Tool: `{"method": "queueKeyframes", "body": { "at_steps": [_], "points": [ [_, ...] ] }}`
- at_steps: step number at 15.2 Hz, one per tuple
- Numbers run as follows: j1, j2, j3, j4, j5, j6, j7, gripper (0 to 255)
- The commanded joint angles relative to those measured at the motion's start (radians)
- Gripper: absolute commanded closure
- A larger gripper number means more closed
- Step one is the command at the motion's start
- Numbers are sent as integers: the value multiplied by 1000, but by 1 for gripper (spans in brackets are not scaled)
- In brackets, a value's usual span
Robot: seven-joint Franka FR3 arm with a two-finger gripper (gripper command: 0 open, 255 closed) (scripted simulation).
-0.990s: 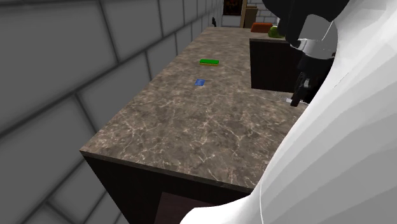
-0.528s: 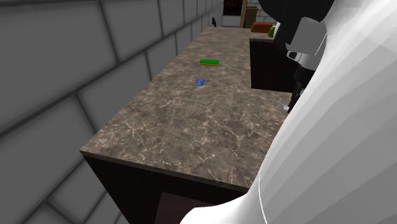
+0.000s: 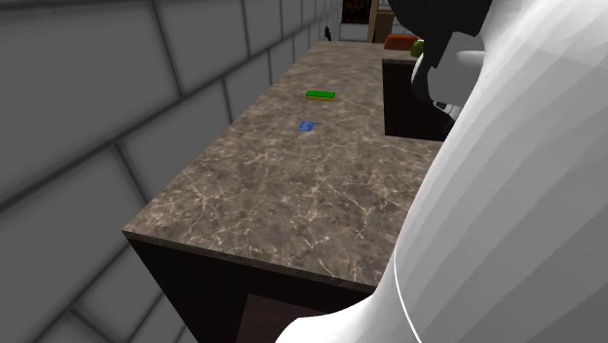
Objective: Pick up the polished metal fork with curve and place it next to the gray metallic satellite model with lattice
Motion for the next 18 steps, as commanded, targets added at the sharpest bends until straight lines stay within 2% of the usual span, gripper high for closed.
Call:
{"method": "queueKeyframes", "body": {
  "at_steps": [1,5,13,14,18],
  "points": [
    [0,16,0,-13,8,28,-6,255],
    [-1,49,0,-35,24,80,-20,255],
    [-1,50,0,-35,25,82,-20,255],
    [-1,50,0,-35,25,82,-20,0],
    [-1,50,0,-35,25,82,-20,0]
  ]
}}
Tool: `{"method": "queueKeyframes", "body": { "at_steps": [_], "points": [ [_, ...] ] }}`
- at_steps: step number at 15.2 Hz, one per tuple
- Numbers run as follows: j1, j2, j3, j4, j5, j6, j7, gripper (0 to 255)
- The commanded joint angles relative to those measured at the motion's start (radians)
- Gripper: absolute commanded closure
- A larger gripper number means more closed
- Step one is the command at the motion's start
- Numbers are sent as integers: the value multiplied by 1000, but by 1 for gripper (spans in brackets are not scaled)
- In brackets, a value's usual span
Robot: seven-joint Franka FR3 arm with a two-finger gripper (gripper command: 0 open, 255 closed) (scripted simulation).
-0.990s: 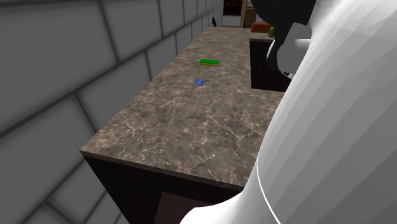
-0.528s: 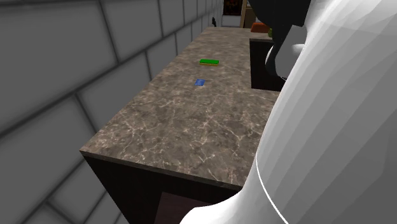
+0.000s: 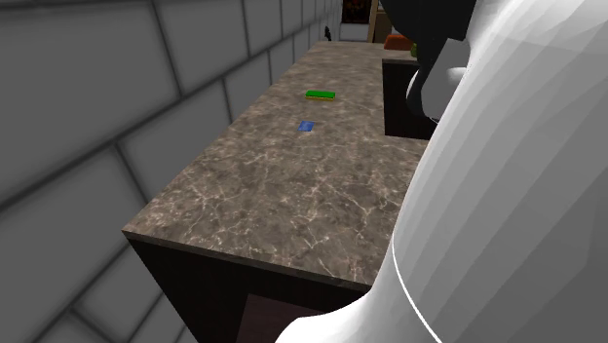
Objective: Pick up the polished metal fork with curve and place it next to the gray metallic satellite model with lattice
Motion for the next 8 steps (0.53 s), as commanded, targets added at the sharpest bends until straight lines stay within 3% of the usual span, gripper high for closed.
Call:
{"method": "queueKeyframes", "body": {
  "at_steps": [1,5,8],
  "points": [
    [0,0,0,0,0,0,0,0],
    [0,-69,-2,61,-34,-124,24,0],
    [0,-69,-2,60,-34,-124,24,0]
  ]
}}
